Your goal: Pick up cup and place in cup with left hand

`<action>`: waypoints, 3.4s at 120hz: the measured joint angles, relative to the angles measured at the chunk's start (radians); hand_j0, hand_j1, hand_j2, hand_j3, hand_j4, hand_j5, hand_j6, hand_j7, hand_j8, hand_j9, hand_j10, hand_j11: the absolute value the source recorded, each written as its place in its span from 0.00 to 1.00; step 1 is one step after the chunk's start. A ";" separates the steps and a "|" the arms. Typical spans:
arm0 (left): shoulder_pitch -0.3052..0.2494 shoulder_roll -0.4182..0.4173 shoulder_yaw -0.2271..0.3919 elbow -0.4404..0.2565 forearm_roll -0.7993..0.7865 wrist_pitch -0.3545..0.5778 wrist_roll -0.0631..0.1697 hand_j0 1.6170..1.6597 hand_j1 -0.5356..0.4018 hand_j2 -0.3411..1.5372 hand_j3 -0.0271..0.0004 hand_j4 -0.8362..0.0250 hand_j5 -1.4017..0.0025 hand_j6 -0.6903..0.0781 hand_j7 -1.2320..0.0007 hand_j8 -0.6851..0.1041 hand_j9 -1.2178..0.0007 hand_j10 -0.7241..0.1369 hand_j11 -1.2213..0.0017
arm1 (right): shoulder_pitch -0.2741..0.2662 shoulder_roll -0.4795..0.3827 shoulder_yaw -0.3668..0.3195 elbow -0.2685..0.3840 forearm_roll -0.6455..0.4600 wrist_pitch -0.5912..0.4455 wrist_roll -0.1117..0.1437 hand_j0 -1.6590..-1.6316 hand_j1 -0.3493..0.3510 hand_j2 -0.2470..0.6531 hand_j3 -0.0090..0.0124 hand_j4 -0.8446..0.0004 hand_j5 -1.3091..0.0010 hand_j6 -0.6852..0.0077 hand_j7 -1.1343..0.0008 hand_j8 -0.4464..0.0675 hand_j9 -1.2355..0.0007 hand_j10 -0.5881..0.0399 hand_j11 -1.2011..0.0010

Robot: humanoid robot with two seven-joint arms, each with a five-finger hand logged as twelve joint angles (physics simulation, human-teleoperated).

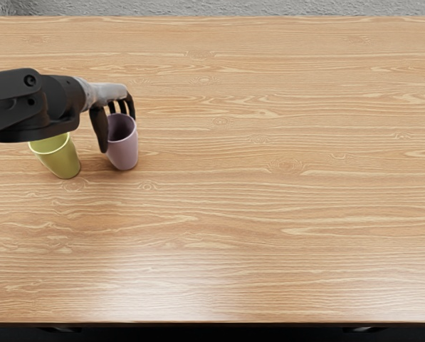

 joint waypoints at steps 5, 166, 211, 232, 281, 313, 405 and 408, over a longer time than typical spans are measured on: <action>0.000 0.008 -0.009 -0.015 -0.002 0.001 0.005 0.95 0.42 0.37 0.99 0.40 0.52 0.42 0.47 0.34 0.47 0.27 0.47 | 0.000 0.000 0.000 0.000 0.000 0.000 0.000 0.04 0.04 0.27 0.42 0.97 0.98 0.95 0.97 0.82 0.97 0.90 0.97; -0.049 0.403 -0.320 -0.217 -0.113 -0.318 0.016 0.91 0.43 0.31 0.99 0.43 0.51 0.44 0.45 0.33 0.44 0.25 0.44 | 0.002 0.000 0.009 0.001 0.000 0.000 0.002 0.04 0.04 0.27 0.42 0.97 0.98 0.95 0.97 0.82 0.97 0.90 0.97; -0.036 0.463 -0.315 -0.201 -0.112 -0.355 0.016 0.95 0.38 0.33 0.99 0.45 0.53 0.45 0.47 0.36 0.45 0.25 0.45 | 0.011 0.000 0.010 0.002 0.000 0.000 0.000 0.04 0.04 0.27 0.42 0.97 0.98 0.95 0.97 0.82 0.97 0.90 0.97; -0.027 0.450 -0.308 -0.156 -0.088 -0.362 0.016 0.95 0.38 0.34 0.99 0.45 0.53 0.45 0.47 0.36 0.45 0.25 0.46 | 0.012 0.000 0.010 0.002 0.000 0.000 0.000 0.04 0.04 0.27 0.42 0.97 0.98 0.95 0.97 0.82 0.97 0.90 0.97; 0.015 0.365 -0.295 -0.049 0.012 -0.359 0.016 0.96 0.37 0.34 0.99 0.46 0.54 0.47 0.48 0.38 0.46 0.25 0.46 | 0.012 0.000 0.011 0.002 0.000 0.000 0.000 0.04 0.04 0.27 0.42 0.97 0.98 0.95 0.97 0.82 0.97 0.90 0.97; 0.024 0.352 -0.291 -0.031 0.027 -0.352 0.016 0.93 0.42 0.31 0.99 0.45 0.53 0.45 0.47 0.36 0.46 0.26 0.46 | 0.012 0.000 0.011 0.001 0.000 0.000 0.000 0.04 0.04 0.27 0.42 0.97 0.98 0.95 0.97 0.82 0.97 0.90 0.97; 0.052 0.334 -0.291 -0.010 0.029 -0.314 0.016 0.95 0.60 0.24 0.99 0.62 0.72 0.55 0.69 0.50 0.68 0.50 0.68 | 0.012 0.000 0.010 0.001 0.000 0.000 0.001 0.04 0.04 0.27 0.42 0.97 0.98 0.95 0.97 0.82 0.97 0.90 0.97; 0.052 0.334 -0.291 -0.010 0.029 -0.312 0.016 0.95 0.62 0.24 0.99 0.64 0.74 0.57 0.71 0.53 0.70 0.52 0.70 | 0.012 0.000 0.010 0.001 0.000 0.000 0.001 0.04 0.04 0.27 0.42 0.97 0.98 0.95 0.97 0.82 0.97 0.90 0.97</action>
